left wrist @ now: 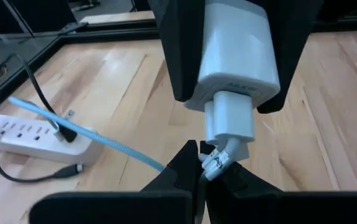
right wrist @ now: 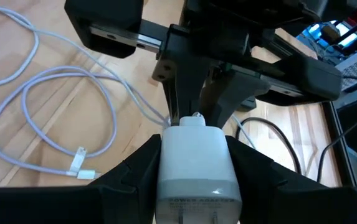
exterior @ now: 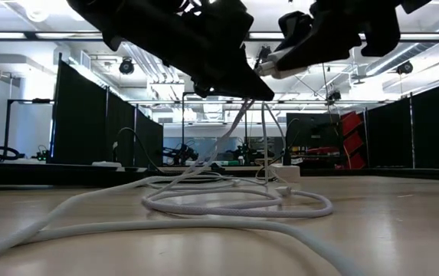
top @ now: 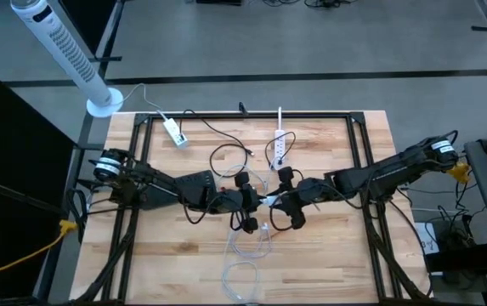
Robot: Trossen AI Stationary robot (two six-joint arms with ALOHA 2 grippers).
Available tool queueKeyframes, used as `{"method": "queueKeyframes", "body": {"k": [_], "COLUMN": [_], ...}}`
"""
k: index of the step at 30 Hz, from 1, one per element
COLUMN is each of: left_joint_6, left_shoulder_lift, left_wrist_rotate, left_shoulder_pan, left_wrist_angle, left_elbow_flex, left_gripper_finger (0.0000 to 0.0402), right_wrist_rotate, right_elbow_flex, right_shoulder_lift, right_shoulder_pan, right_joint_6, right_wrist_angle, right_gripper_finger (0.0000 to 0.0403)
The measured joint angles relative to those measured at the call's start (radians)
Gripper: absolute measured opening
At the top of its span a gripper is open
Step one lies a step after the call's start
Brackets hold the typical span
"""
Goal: Insert USB
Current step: Insert the white USB cable into the charger adapter
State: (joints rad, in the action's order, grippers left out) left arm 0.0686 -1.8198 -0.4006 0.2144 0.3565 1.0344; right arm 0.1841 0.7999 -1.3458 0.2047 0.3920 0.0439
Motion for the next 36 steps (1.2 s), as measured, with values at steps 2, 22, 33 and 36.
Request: {"method": "queueKeyframes", "body": {"k": [2,22,33,36], "left_joint_6": [0.003,0.045,0.071,0.086], "left_shoulder_lift": [0.000,0.007,0.006,0.006], "left_wrist_rotate": [0.000,0.004,0.025,0.026], "left_shoulder_pan": [0.000,0.000,0.000,-0.008], "left_wrist_angle": [0.000,-0.383,-0.420,-0.422], "left_elbow_flex": [0.000,0.193,0.196,0.196], "left_gripper_finger": [0.0000,0.0078,0.0113,0.0116], "right_wrist_rotate": [0.001,0.037,0.036,0.036], "right_elbow_flex": [0.006,0.052,0.052,0.052], "right_shoulder_lift": [-0.002,-0.007,-0.006,-0.006], "right_shoulder_pan": [0.000,-0.004,-0.003,-0.003], "right_joint_6": [-0.001,-0.060,-0.059,-0.060], "right_wrist_angle": [0.007,0.201,0.226,0.228], "right_gripper_finger": [0.0141,0.0141,0.0141,0.0141]}}
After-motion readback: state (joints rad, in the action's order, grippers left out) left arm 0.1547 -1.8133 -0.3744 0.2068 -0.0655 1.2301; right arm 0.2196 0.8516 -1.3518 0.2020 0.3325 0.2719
